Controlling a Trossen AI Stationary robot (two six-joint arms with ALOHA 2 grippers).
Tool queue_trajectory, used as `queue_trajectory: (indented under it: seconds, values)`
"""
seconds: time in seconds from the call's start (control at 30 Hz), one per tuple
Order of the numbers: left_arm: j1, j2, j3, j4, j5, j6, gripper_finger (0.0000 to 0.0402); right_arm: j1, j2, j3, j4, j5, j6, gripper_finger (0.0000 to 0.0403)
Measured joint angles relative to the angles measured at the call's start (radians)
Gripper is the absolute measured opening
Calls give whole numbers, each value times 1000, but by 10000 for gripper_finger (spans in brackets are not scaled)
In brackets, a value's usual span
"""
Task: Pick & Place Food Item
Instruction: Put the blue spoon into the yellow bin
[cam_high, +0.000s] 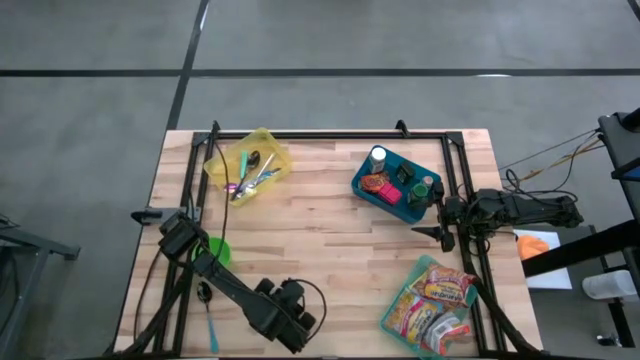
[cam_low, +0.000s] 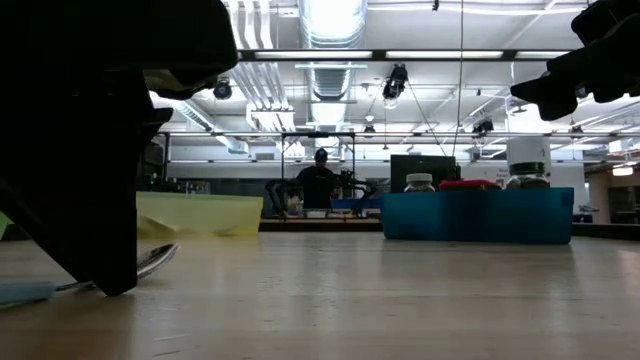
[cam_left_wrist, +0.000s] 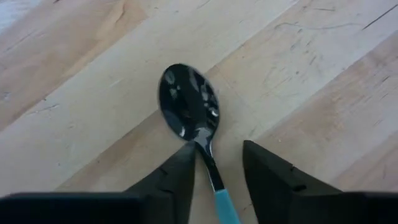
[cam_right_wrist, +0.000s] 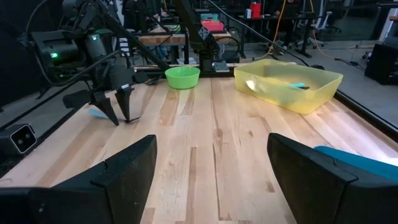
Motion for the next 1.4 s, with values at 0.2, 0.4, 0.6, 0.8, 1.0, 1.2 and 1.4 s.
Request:
queue_trajectory:
  seconds: [0.2,0.4,0.6,0.8,1.0,1.2,1.4]
  values:
    - [-1,0,1,-2,3,0,73,0,0,0,0,0,-1,303]
    - [-1,0,1,-6,3,0,26,0,0,0,0,0,-2,303]
    - [-1,0,1,-10,-4,0,4,0,0,0,0,0,-1,303]
    - [-2,0,1,-10,-4,3,4,0,0,0,0,0,0,303]
    - [-2,0,5,-13,-3,19,4,0,0,0,0,0,0,303]
    - [-1,-8,3,-13,0,23,3,0,0,0,0,0,-2,303]
    - [-1,-10,3,-15,1,23,3,0,0,0,0,0,-2,303]
